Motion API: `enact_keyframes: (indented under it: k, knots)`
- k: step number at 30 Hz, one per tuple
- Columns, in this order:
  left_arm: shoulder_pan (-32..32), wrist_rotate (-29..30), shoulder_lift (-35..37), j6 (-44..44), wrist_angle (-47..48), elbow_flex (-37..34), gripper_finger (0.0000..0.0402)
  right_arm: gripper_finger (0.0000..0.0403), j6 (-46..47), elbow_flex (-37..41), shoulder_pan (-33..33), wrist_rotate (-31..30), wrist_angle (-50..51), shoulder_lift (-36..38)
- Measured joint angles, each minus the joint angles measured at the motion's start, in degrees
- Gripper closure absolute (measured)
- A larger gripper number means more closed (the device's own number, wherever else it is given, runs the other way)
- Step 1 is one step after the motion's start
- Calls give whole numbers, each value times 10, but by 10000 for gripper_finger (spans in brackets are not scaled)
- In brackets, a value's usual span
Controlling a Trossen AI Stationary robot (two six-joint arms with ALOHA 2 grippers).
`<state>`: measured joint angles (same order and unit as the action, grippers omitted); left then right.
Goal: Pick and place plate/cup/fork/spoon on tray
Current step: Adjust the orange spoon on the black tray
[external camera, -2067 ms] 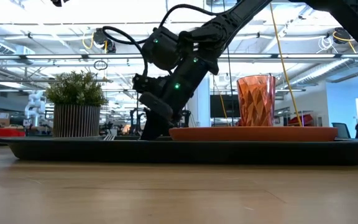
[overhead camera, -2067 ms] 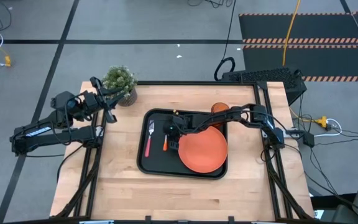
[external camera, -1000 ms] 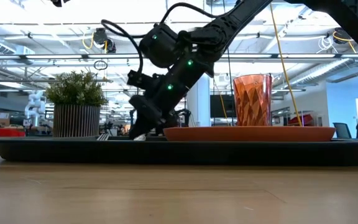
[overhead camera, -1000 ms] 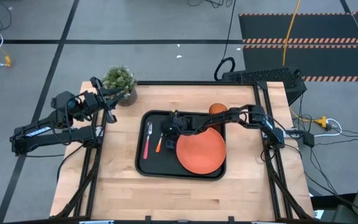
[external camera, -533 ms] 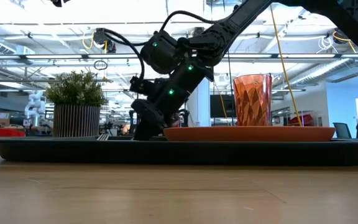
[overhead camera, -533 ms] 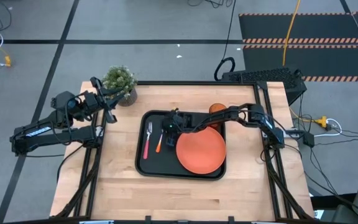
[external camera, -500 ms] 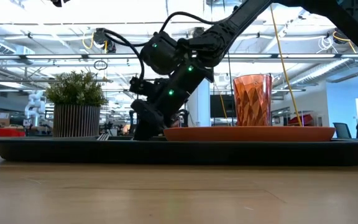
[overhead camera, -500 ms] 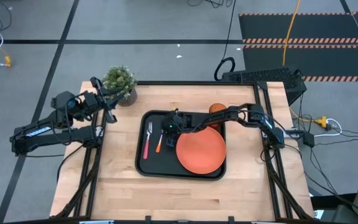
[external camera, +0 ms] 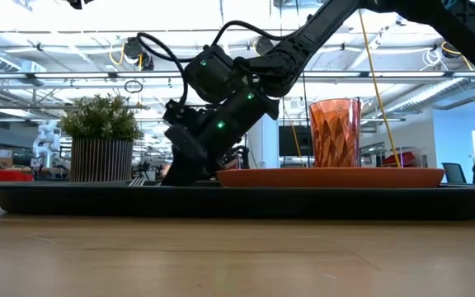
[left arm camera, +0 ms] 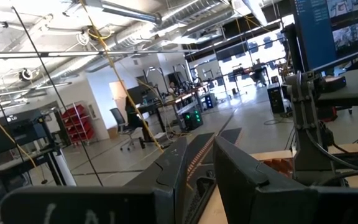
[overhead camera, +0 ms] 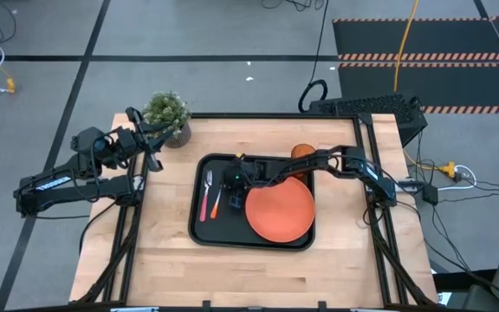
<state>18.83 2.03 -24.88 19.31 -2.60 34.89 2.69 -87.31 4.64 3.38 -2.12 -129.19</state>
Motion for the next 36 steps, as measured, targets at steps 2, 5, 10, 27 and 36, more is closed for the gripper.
enact_keyframes:
  k: [2,5,10,27,36]
  knots:
    - [0,0,0,0,1,0,321,403,3,0,-2,14,-1,0]
    - [0,0,0,0,3,0,321,403,2,0,-6,14,0,0]
    - [0,0,0,0,3,0,321,403,-10,0,-7,15,1,0]
    - [0,0,0,0,-1,0,321,403,-152,1,12,19,2,0]
    - [0,0,0,1,-2,0,321,403,-184,2,13,57,-21,-1]
